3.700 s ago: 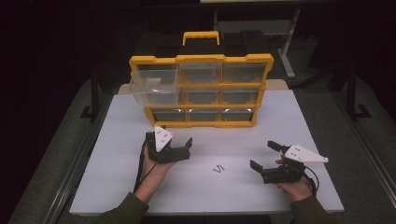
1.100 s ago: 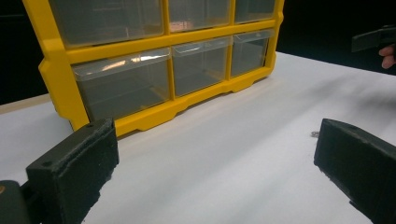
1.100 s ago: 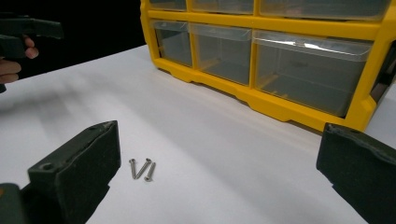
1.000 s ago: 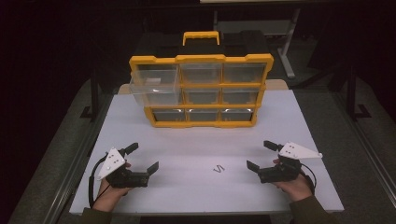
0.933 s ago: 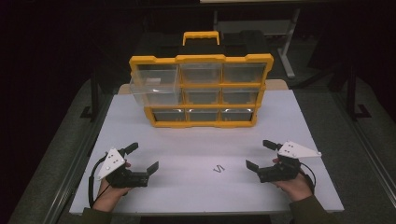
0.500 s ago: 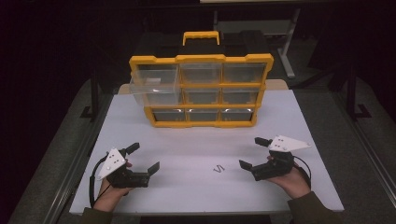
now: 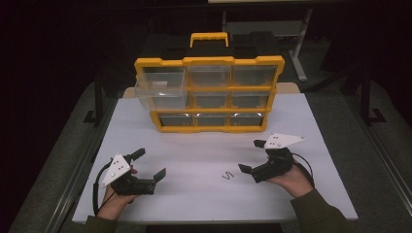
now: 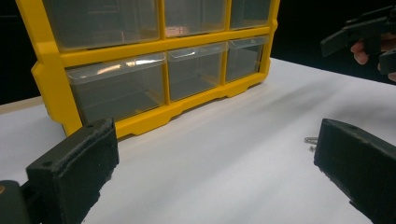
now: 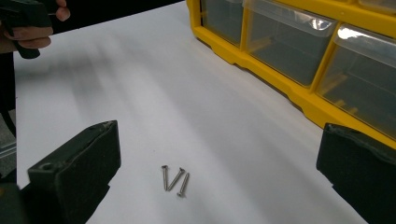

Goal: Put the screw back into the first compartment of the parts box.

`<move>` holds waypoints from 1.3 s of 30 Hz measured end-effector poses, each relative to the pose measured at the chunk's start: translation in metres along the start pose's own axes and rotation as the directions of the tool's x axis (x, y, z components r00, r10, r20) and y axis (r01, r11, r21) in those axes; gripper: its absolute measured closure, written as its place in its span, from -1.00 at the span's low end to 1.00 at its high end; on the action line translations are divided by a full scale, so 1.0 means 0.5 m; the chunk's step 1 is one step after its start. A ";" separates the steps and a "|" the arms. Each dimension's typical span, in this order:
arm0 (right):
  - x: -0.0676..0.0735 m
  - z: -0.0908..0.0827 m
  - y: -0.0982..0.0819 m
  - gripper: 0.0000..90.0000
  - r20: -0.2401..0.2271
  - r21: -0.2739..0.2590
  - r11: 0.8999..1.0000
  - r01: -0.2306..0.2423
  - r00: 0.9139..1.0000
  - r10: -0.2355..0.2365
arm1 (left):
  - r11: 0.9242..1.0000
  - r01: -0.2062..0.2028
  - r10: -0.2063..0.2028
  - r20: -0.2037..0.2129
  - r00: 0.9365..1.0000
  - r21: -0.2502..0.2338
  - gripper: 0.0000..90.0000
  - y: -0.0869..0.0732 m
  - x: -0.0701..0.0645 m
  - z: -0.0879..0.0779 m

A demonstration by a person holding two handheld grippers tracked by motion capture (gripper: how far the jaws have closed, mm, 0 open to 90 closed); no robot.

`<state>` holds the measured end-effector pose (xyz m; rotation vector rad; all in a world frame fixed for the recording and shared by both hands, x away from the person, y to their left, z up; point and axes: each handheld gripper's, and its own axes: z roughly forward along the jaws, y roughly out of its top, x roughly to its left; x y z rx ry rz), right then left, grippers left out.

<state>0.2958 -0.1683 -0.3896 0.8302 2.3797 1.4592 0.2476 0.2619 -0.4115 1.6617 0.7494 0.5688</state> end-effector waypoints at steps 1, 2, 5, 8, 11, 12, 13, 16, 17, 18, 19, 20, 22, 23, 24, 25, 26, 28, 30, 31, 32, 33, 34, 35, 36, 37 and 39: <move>0.000 0.000 0.000 -1.00 0.000 0.000 1.000 0.000 1.000 0.000 | 1.000 0.008 -0.008 0.002 1.000 -0.005 -1.00 0.000 0.000 0.001; -0.001 0.006 0.005 -1.00 -0.008 0.009 1.000 0.002 1.000 -0.002 | 1.000 0.003 -0.003 0.002 1.000 -0.001 -1.00 -0.001 0.001 0.001; -0.002 0.016 0.011 -1.00 -0.016 0.022 1.000 0.000 1.000 0.000 | 1.000 0.001 -0.001 0.002 1.000 -0.002 -1.00 -0.001 0.000 0.001; -0.003 0.025 0.014 -1.00 -0.016 0.043 0.999 0.002 1.000 -0.001 | 1.000 0.002 -0.002 0.004 1.000 -0.002 -1.00 -0.001 0.000 0.001; -0.001 0.038 0.024 -1.00 -0.024 0.063 0.998 -0.003 1.000 0.005 | 1.000 0.007 -0.007 0.007 1.000 -0.006 -1.00 0.000 0.000 0.001; -0.001 0.040 0.027 -1.00 -0.028 0.063 0.998 0.001 1.000 0.001 | 1.000 0.006 -0.006 0.008 1.000 -0.006 -1.00 -0.001 0.001 0.002; -0.001 0.040 0.027 -1.00 -0.028 0.063 0.998 0.001 1.000 0.001 | 1.000 0.003 -0.003 0.010 1.000 -0.003 -1.00 -0.001 0.001 0.002; -0.003 0.051 0.033 -1.00 -0.038 0.068 0.998 0.007 0.999 -0.004 | 1.000 0.009 -0.009 0.013 1.000 -0.005 -1.00 -0.001 0.001 0.001; -0.002 0.054 0.034 -1.00 -0.040 0.074 0.997 -0.001 0.999 0.003 | 1.000 0.008 -0.008 0.015 1.000 -0.001 -1.00 0.000 0.002 0.000; -0.003 0.062 0.037 -1.00 -0.042 0.083 0.997 0.003 0.999 0.000 | 1.000 0.013 -0.013 0.015 1.000 -0.006 -1.00 0.000 0.002 -0.001; -0.003 0.062 0.037 -1.00 -0.042 0.083 0.997 0.003 0.999 0.000 | 1.000 0.012 -0.012 0.014 1.000 -0.014 -1.00 0.001 0.003 0.000; -0.003 0.068 0.040 -1.00 -0.044 0.093 0.996 0.001 0.999 0.003 | 1.000 0.015 -0.015 0.016 1.000 -0.015 -1.00 0.001 0.003 0.000; -0.004 0.072 0.041 -0.99 -0.047 0.096 0.995 0.005 0.999 -0.001 | 1.000 0.016 -0.016 0.018 1.000 -0.016 -1.00 0.001 0.003 0.000; -0.005 0.075 0.043 -0.96 -0.047 0.100 0.995 0.007 0.999 -0.002 | 1.000 0.018 -0.017 0.020 1.000 -0.013 -1.00 0.000 0.002 0.000; -0.007 0.083 0.046 -0.96 -0.050 0.104 0.995 0.012 0.999 -0.006 | 1.000 0.021 -0.021 0.020 1.000 -0.011 -1.00 0.000 0.001 0.000; -0.008 0.086 0.047 -0.95 -0.052 0.108 0.994 0.017 0.999 -0.011 | 1.000 0.015 -0.014 0.021 1.000 -0.010 -1.00 0.000 0.001 0.000; -0.008 0.089 0.049 -0.92 -0.051 0.114 0.993 0.015 0.999 -0.009 | 1.000 0.015 -0.014 0.021 1.000 -0.010 -1.00 0.000 0.001 0.000; -0.008 0.094 0.051 -0.86 -0.053 0.122 0.992 0.015 0.999 -0.008 | 1.000 0.017 -0.016 0.023 1.000 -0.009 -1.00 0.000 0.000 0.000; -0.009 0.099 0.052 -0.77 -0.064 0.132 0.991 0.021 0.998 -0.012 | 1.000 0.013 -0.013 0.024 1.000 -0.009 -1.00 0.000 -0.001 0.002; -0.009 0.100 0.051 -0.67 -0.074 0.145 0.989 0.014 0.997 -0.004 | 1.000 0.004 -0.004 0.026 1.000 -0.006 -1.00 0.000 -0.001 0.002; -0.010 0.102 0.051 -0.63 -0.088 0.154 0.988 0.019 0.996 -0.005 | 1.000 0.013 -0.013 0.028 1.000 -0.007 -1.00 -0.001 -0.003 0.003; -0.010 0.105 0.050 -0.62 -0.089 0.163 0.987 0.013 0.996 0.001 | 1.000 0.010 -0.009 0.028 1.000 -0.004 -1.00 0.000 -0.003 0.003; -0.011 0.106 0.049 -0.60 -0.086 0.174 0.985 0.010 0.996 0.005 | 1.000 0.010 -0.010 0.028 1.000 -0.006 -1.00 0.000 -0.004 0.003; -0.011 0.106 0.049 -0.60 -0.086 0.174 0.985 0.010 0.996 0.005 | 1.000 0.013 -0.012 0.029 0.999 -0.006 -1.00 0.000 -0.004 0.003; -0.012 0.109 0.047 -0.55 -0.081 0.186 0.982 0.002 0.997 0.013 | 1.000 0.011 -0.011 0.030 1.000 -0.005 -1.00 0.000 -0.003 0.003; -0.012 0.110 0.046 -0.54 -0.079 0.191 0.982 0.006 0.997 0.009 | 1.000 0.008 -0.008 0.028 1.000 -0.006 -1.00 0.000 -0.003 0.002; -0.012 0.110 0.046 -0.52 -0.077 0.198 0.980 0.000 0.997 0.016 | 1.000 0.008 -0.008 0.028 1.000 -0.006 -1.00 0.000 -0.004 0.002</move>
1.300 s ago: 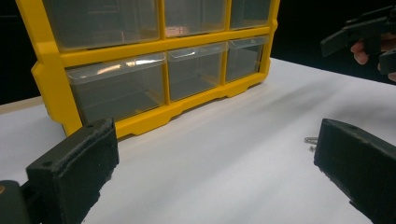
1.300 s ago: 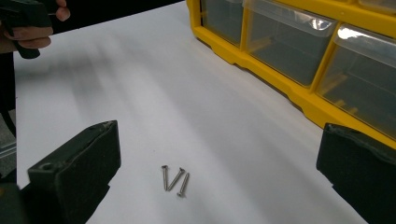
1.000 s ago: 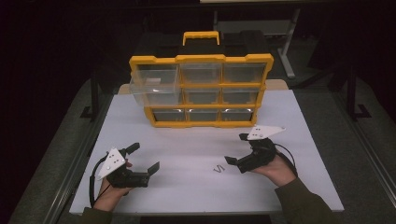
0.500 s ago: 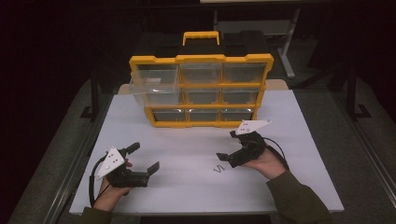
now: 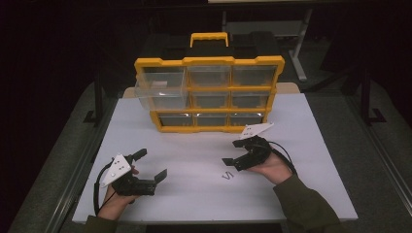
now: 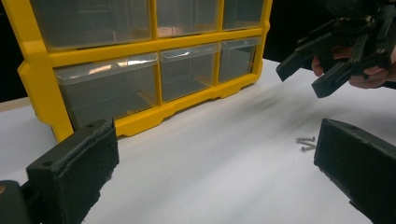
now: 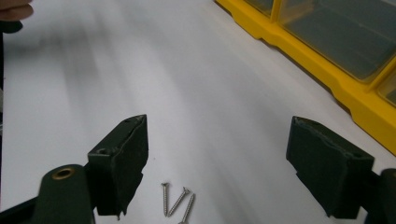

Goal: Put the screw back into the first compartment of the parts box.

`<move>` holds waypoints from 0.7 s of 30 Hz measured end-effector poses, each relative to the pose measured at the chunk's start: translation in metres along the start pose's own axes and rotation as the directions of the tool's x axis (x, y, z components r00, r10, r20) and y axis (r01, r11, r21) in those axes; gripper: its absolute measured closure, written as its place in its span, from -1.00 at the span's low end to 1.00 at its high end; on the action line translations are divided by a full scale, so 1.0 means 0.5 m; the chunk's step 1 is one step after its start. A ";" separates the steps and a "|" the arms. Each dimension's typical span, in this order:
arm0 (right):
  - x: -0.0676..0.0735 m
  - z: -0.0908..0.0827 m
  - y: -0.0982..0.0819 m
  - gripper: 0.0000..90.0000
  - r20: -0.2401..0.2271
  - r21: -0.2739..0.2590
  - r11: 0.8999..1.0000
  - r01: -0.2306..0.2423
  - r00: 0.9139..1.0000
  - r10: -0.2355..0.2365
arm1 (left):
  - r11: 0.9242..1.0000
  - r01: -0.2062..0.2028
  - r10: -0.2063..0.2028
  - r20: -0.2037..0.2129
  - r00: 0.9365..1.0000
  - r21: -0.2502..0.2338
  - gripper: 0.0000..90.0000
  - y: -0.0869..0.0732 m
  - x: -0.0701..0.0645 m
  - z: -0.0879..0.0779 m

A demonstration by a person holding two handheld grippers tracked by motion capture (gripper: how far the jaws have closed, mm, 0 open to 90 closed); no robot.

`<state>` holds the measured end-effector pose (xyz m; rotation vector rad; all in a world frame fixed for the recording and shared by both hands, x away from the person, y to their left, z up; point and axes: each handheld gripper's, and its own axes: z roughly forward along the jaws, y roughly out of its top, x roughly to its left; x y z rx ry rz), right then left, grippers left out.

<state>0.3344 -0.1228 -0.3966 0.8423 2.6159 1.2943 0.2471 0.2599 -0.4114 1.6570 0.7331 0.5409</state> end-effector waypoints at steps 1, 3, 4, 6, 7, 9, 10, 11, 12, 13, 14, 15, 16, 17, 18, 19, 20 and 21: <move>0.000 0.001 0.000 -0.49 0.004 0.005 1.000 0.001 1.000 -0.001 | 1.000 -0.004 0.004 0.000 1.000 0.002 -1.00 0.000 0.000 0.000; 0.002 0.002 -0.001 -0.45 0.004 0.014 1.000 0.003 1.000 -0.003 | 1.000 -0.004 0.004 0.000 1.000 0.001 -1.00 0.000 -0.001 0.000; 0.005 0.004 -0.002 -0.38 -0.004 0.029 1.000 -0.004 1.000 0.004 | 1.000 -0.004 0.004 0.003 1.000 0.002 -1.00 0.000 -0.001 -0.001; 0.006 0.006 -0.003 -0.31 -0.008 0.039 0.999 0.008 1.000 -0.008 | 1.000 -0.004 0.004 0.003 1.000 0.001 -1.00 0.000 -0.001 -0.001; 0.007 0.007 -0.004 -0.28 -0.009 0.047 0.999 0.009 1.000 -0.008 | 1.000 -0.002 0.002 0.002 1.000 0.000 -1.00 0.000 -0.001 -0.001; 0.010 0.008 -0.005 -0.22 -0.004 0.061 0.998 0.014 1.000 -0.014 | 1.000 -0.003 0.003 0.000 1.000 0.000 -1.00 0.000 -0.001 -0.002; 0.010 0.008 -0.005 -0.16 -0.002 0.066 0.998 0.019 1.000 -0.019 | 1.000 -0.003 0.003 0.000 1.000 0.000 -1.00 0.000 -0.001 -0.002; 0.010 0.008 -0.005 -0.16 -0.002 0.066 0.998 0.019 1.000 -0.019 | 1.000 -0.006 0.006 -0.001 1.000 0.003 -1.00 0.001 -0.001 -0.003; 0.011 0.008 -0.005 -0.13 -0.004 0.073 0.997 0.019 1.000 -0.018 | 1.000 -0.005 0.005 -0.001 1.000 0.001 -1.00 0.001 -0.001 -0.003; 0.011 0.008 -0.006 -0.09 -0.006 0.078 0.997 0.020 1.000 -0.019 | 1.000 -0.006 0.006 -0.002 1.000 0.003 -1.00 0.001 -0.001 -0.003; 0.012 0.008 -0.006 -0.06 -0.005 0.083 0.996 0.016 1.000 -0.016 | 1.000 -0.005 0.005 -0.001 1.000 0.002 -1.00 0.001 -0.001 -0.003; 0.011 0.010 -0.007 -0.02 -0.005 0.091 0.996 0.022 1.000 -0.022 | 1.000 -0.006 0.006 0.000 1.000 0.003 -1.00 0.001 -0.001 -0.003; 0.011 0.012 -0.009 0.09 -0.001 0.115 0.993 0.018 1.000 -0.018 | 1.000 -0.008 0.008 0.003 1.000 0.001 -1.00 0.001 -0.001 -0.003; 0.011 0.012 -0.009 0.09 -0.001 0.115 0.993 0.018 1.000 -0.018 | 1.000 -0.008 0.008 0.003 1.000 0.001 -1.00 0.001 -0.001 -0.003; 0.012 0.015 -0.010 0.12 0.000 0.128 0.992 0.024 1.000 -0.024 | 1.000 -0.007 0.007 0.003 1.000 -0.003 -1.00 0.001 -0.002 -0.003; 0.013 0.017 -0.011 0.16 0.003 0.140 0.990 0.024 1.000 -0.025 | 1.000 -0.005 0.005 0.003 1.000 -0.007 -1.00 0.001 -0.002 -0.003; 0.014 0.019 -0.013 0.19 0.001 0.149 0.989 0.023 1.000 -0.023 | 1.000 -0.002 0.002 0.003 1.000 -0.009 -1.00 0.001 -0.003 -0.003; 0.015 0.022 -0.013 0.22 0.002 0.161 0.987 0.022 1.000 -0.022 | 1.000 -0.005 0.005 0.003 1.000 -0.007 -1.00 0.001 -0.003 -0.003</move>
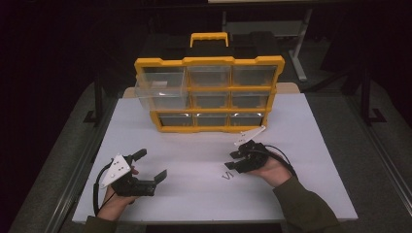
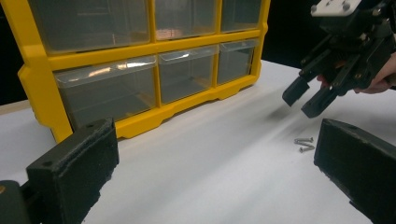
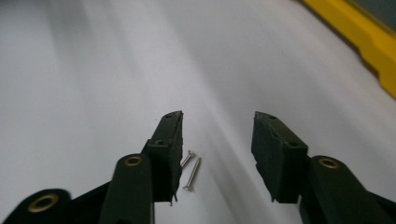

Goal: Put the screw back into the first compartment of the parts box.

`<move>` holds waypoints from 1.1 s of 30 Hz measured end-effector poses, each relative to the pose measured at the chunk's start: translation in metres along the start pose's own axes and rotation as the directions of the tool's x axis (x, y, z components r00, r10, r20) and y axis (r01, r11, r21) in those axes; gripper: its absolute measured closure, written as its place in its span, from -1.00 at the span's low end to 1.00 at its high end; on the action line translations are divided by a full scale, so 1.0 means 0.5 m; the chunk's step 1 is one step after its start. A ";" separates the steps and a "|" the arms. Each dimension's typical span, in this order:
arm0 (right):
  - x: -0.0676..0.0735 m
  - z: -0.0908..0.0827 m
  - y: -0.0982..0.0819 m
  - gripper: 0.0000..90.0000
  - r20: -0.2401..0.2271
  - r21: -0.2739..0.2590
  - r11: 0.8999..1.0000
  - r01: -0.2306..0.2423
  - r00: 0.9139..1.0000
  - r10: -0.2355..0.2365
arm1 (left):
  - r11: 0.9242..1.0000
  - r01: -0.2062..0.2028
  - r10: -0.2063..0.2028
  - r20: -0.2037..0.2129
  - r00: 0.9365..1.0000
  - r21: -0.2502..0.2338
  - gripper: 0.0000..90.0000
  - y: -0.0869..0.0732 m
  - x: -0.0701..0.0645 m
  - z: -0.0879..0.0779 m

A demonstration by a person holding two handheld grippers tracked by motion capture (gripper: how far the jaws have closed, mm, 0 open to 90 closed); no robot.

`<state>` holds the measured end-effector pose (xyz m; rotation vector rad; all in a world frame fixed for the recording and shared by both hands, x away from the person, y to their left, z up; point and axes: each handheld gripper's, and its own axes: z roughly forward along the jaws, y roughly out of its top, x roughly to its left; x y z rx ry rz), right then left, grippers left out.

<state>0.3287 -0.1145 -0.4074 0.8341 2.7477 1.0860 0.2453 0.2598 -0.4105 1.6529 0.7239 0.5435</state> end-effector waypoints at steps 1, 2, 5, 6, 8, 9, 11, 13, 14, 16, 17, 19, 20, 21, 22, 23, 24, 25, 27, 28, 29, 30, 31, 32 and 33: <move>0.001 0.002 0.000 0.25 0.001 0.008 1.000 0.000 1.000 0.000 | 1.000 -0.002 0.002 0.000 1.000 0.003 -1.00 0.000 0.000 0.000; 0.002 0.005 -0.001 0.31 0.001 0.023 1.000 0.001 1.000 -0.001 | 1.000 -0.003 0.003 0.000 1.000 0.007 -1.00 0.000 -0.001 0.000; 0.002 0.008 -0.003 0.37 -0.006 0.037 0.999 -0.004 1.000 0.004 | 1.000 -0.006 0.006 0.001 1.000 0.010 -1.00 0.000 -0.001 -0.001; 0.003 0.010 -0.003 0.40 -0.009 0.045 0.999 -0.005 1.000 0.006 | 1.000 -0.006 0.006 0.002 1.000 0.009 -1.00 0.000 -0.001 0.000; 0.001 0.014 -0.005 0.46 -0.009 0.062 0.998 0.006 1.000 -0.005 | 1.000 -0.001 0.001 0.001 1.000 0.006 -1.00 -0.001 -0.001 0.000; 0.001 0.017 -0.007 0.47 -0.012 0.068 0.998 0.009 1.000 -0.009 | 1.000 -0.003 0.003 0.001 1.000 0.005 -1.00 0.000 -0.001 0.000; -0.001 0.024 -0.010 0.50 -0.014 0.087 0.996 0.028 1.000 -0.027 | 1.000 -0.006 0.006 0.001 1.000 0.003 -1.00 0.000 -0.001 -0.001; 0.001 0.029 -0.011 0.53 -0.019 0.104 0.994 0.042 0.999 -0.040 | 1.000 -0.006 0.006 0.002 1.000 0.008 -1.00 0.000 -0.001 -0.001; 0.002 0.031 -0.012 0.54 -0.021 0.108 0.993 0.044 0.999 -0.042 | 1.000 -0.008 0.008 0.003 1.000 0.008 -1.00 0.000 -0.001 0.000; 0.003 0.034 -0.013 0.56 -0.027 0.121 0.992 0.041 0.999 -0.038 | 1.000 -0.009 0.009 0.002 1.000 0.009 -1.00 0.000 -0.001 0.000; 0.003 0.036 -0.013 0.58 -0.027 0.124 0.991 0.044 0.999 -0.041 | 1.000 -0.009 0.009 0.002 1.000 0.010 -1.00 0.000 -0.001 0.000; 0.004 0.042 -0.015 0.61 -0.027 0.139 0.989 0.044 0.999 -0.040 | 1.000 -0.006 0.006 0.001 1.000 0.007 -1.00 -0.001 -0.001 0.000; 0.004 0.042 -0.015 0.61 -0.027 0.139 0.989 0.044 0.999 -0.040 | 1.000 -0.005 0.005 0.000 1.000 0.007 -1.00 0.000 -0.001 -0.001; 0.004 0.043 -0.015 0.62 -0.029 0.142 0.989 0.043 0.999 -0.040 | 1.000 -0.005 0.005 0.001 1.000 0.006 -1.00 0.000 -0.001 -0.001; 0.005 0.044 -0.016 0.66 -0.029 0.150 0.988 0.043 0.999 -0.039 | 1.000 -0.007 0.007 0.001 1.000 0.009 -1.00 0.000 -0.002 -0.001; 0.005 0.044 -0.016 0.66 -0.029 0.150 0.988 0.043 0.999 -0.039 | 1.000 -0.010 0.010 0.001 1.000 0.009 -1.00 0.000 -0.002 -0.001; 0.005 0.045 -0.016 0.67 -0.027 0.153 0.987 0.043 0.999 -0.040 | 1.000 -0.011 0.011 0.002 1.000 0.009 -1.00 0.000 -0.002 -0.001; 0.006 0.046 -0.016 0.70 -0.024 0.159 0.986 0.045 0.999 -0.042 | 1.000 -0.009 0.009 0.002 1.000 0.009 -1.00 0.000 -0.002 -0.001; 0.005 0.048 -0.017 0.70 -0.023 0.159 0.985 0.060 0.998 -0.057 | 1.000 -0.008 0.008 0.002 1.000 0.007 -1.00 0.000 -0.002 -0.001; 0.005 0.049 -0.018 0.71 -0.026 0.157 0.986 0.062 0.998 -0.059 | 1.000 -0.007 0.007 0.001 1.000 0.009 -1.00 0.000 -0.001 -0.001; 0.005 0.049 -0.018 0.73 -0.026 0.161 0.985 0.064 0.998 -0.061 | 1.000 -0.005 0.005 0.002 1.000 0.007 -1.00 0.000 -0.001 -0.001; 0.006 0.050 -0.018 0.75 -0.024 0.163 0.985 0.064 0.998 -0.061 | 1.000 -0.006 0.006 0.001 1.000 0.008 -1.00 0.000 -0.001 -0.001; 0.006 0.050 -0.018 0.77 -0.022 0.166 0.984 0.062 0.998 -0.059 | 1.000 -0.006 0.006 0.002 1.000 0.007 -1.00 0.000 -0.002 -0.001; 0.006 0.050 -0.019 0.80 -0.020 0.166 0.984 0.065 0.998 -0.062 | 1.000 -0.008 0.008 0.003 1.000 0.005 -1.00 0.000 -0.002 -0.001; 0.006 0.050 -0.019 0.80 -0.020 0.166 0.984 0.066 0.998 -0.064 | 1.000 -0.008 0.008 0.003 1.000 0.005 -1.00 0.000 -0.002 -0.001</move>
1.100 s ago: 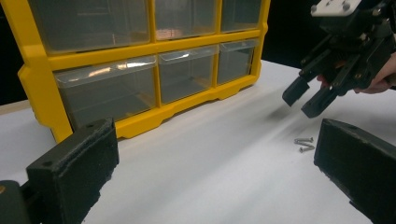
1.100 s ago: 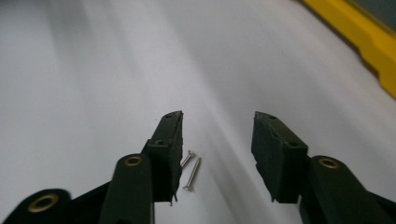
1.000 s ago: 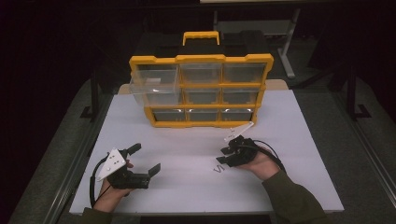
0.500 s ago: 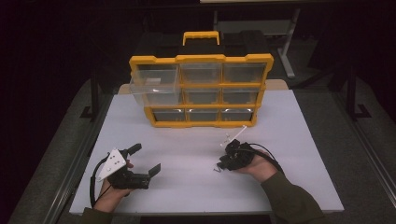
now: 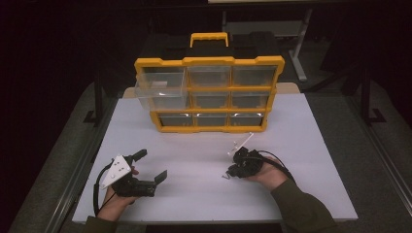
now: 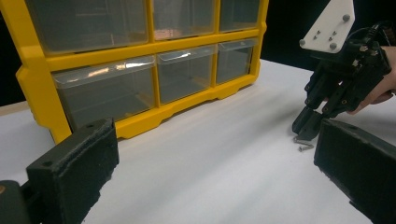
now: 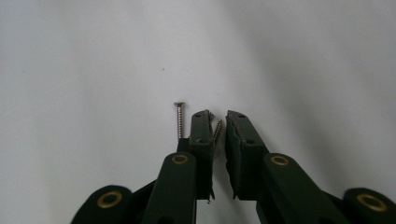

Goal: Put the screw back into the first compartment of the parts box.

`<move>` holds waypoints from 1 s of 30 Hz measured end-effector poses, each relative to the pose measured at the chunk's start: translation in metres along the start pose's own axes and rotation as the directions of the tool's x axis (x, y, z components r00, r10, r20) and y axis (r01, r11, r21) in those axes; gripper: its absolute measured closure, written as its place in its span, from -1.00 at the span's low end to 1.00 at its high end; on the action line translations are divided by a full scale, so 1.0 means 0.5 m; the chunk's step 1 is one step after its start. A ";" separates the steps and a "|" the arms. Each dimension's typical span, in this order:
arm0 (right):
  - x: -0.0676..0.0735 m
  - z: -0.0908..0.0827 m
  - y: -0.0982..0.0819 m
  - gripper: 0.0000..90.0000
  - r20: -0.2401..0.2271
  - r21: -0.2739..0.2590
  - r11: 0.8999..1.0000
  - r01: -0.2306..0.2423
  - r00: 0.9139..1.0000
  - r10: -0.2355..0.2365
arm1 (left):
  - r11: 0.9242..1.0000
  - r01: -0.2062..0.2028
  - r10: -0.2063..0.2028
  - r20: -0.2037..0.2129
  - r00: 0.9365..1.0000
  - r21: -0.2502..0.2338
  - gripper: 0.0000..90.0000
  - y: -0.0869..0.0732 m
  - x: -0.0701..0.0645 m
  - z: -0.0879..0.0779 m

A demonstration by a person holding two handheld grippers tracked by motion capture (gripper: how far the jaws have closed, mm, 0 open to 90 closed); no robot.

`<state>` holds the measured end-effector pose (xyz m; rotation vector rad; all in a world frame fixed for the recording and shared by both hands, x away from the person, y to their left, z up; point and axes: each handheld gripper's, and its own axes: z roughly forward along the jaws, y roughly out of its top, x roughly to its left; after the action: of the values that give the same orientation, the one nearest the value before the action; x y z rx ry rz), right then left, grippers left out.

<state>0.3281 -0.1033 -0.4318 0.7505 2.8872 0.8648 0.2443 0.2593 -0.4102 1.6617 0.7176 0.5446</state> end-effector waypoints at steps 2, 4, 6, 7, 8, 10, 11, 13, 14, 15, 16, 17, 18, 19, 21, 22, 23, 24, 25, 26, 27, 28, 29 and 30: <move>0.000 0.000 0.000 0.82 0.000 0.001 1.000 0.001 1.000 -0.001 | 1.000 -0.002 0.002 -0.002 1.000 0.003 -1.00 0.000 0.000 0.000; 0.002 0.000 0.000 0.84 -0.002 0.007 1.000 -0.004 1.000 0.004 | 1.000 -0.003 0.003 -0.001 1.000 0.002 -1.00 0.000 0.000 0.000; 0.001 0.001 0.000 0.86 -0.002 0.007 1.000 0.003 1.000 -0.003 | 1.000 -0.004 0.004 -0.002 1.000 0.000 -1.00 0.000 0.000 0.000; 0.000 0.001 -0.001 0.87 -0.002 0.010 1.000 0.006 1.000 -0.006 | 1.000 -0.006 0.006 -0.002 1.000 -0.001 -1.00 0.000 0.001 -0.001; 0.000 0.001 -0.001 0.88 0.001 0.013 1.000 0.009 1.000 -0.009 | 1.000 -0.006 0.006 -0.003 1.000 0.000 -1.00 0.000 0.001 -0.001; 0.001 0.000 -0.001 0.90 0.005 0.017 1.000 0.008 1.000 -0.008 | 1.000 -0.006 0.006 -0.003 1.000 0.000 -1.00 0.001 0.000 -0.001; 0.001 0.000 -0.002 0.93 0.008 0.017 1.000 0.002 1.000 -0.003 | 1.000 -0.004 0.004 -0.002 1.000 -0.002 -1.00 0.001 0.000 0.000; 0.000 0.000 -0.002 0.93 0.007 0.017 1.000 0.001 1.000 -0.001 | 1.000 -0.005 0.005 -0.001 1.000 0.000 -1.00 0.001 -0.001 0.001; 0.000 0.001 -0.002 0.93 0.008 0.016 1.000 -0.002 1.000 0.002 | 1.000 -0.012 0.012 0.000 1.000 0.003 -1.00 0.001 0.000 0.000; 0.000 0.001 -0.002 0.93 0.008 0.017 1.000 -0.004 1.000 0.004 | 1.000 -0.005 0.005 -0.001 1.000 -0.001 -1.00 0.000 -0.001 0.001; -0.001 0.001 -0.002 0.94 0.008 0.018 1.000 -0.005 1.000 0.005 | 1.000 -0.006 0.006 -0.001 1.000 0.000 -1.00 0.000 -0.001 0.000; -0.001 0.001 -0.002 0.94 0.008 0.018 1.000 -0.005 1.000 0.005 | 1.000 -0.003 0.003 -0.001 1.000 -0.001 -1.00 0.000 -0.001 0.000; 0.000 0.000 -0.002 0.94 0.009 0.018 1.000 -0.006 1.000 0.006 | 1.000 -0.006 0.006 -0.001 1.000 0.000 -1.00 0.000 -0.001 0.000; 0.000 0.000 -0.002 0.94 0.009 0.018 1.000 -0.007 1.000 0.007 | 1.000 -0.004 0.004 -0.001 1.000 -0.002 -1.00 0.000 -0.001 0.000; 0.000 -0.001 -0.002 0.94 0.008 0.017 1.000 -0.012 1.000 0.012 | 1.000 -0.007 0.007 0.000 1.000 -0.001 -1.00 0.000 -0.001 0.000; -0.001 -0.002 -0.002 0.94 0.009 0.016 1.000 -0.016 1.000 0.015 | 1.000 -0.009 0.009 0.001 1.000 0.000 -1.00 0.001 -0.001 0.000; -0.001 -0.004 -0.001 0.94 0.008 0.013 1.000 -0.017 1.000 0.017 | 1.000 -0.006 0.006 0.001 1.000 -0.001 -1.00 0.001 -0.002 0.000; -0.002 -0.006 -0.001 0.94 0.004 0.008 1.000 -0.019 1.000 0.019 | 1.000 -0.008 0.008 0.001 1.000 0.001 -1.00 0.001 -0.002 0.000; -0.003 -0.008 -0.001 0.94 0.005 0.005 1.000 -0.018 1.000 0.018 | 1.000 -0.009 0.009 0.001 1.000 0.000 -1.00 0.001 -0.002 0.000; -0.004 -0.011 0.000 0.94 -0.001 -0.001 1.000 -0.025 1.000 0.025 | 1.000 -0.010 0.010 0.001 1.000 -0.001 -1.00 0.001 -0.002 0.000; -0.004 -0.011 0.000 0.94 -0.001 -0.001 1.000 -0.025 1.000 0.025 | 1.000 -0.006 0.006 0.002 1.000 -0.002 -1.00 0.001 -0.002 0.000; -0.004 -0.013 0.000 0.94 -0.003 -0.001 1.000 -0.028 1.000 0.028 | 1.000 -0.007 0.007 0.001 1.000 -0.002 -1.00 0.001 -0.001 0.000; -0.005 -0.015 0.001 0.94 -0.003 -0.003 1.000 -0.027 1.000 0.027 | 1.000 -0.006 0.006 0.001 1.000 -0.004 -1.00 0.000 -0.001 0.000; -0.005 -0.017 0.002 0.94 -0.005 -0.006 1.000 -0.023 1.000 0.023 | 1.000 -0.007 0.007 0.001 1.000 -0.002 -1.00 0.000 -0.001 0.000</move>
<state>0.3293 -0.1080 -0.4245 0.7842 2.8846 0.8782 0.2440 0.2591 -0.4100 1.6633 0.7102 0.5493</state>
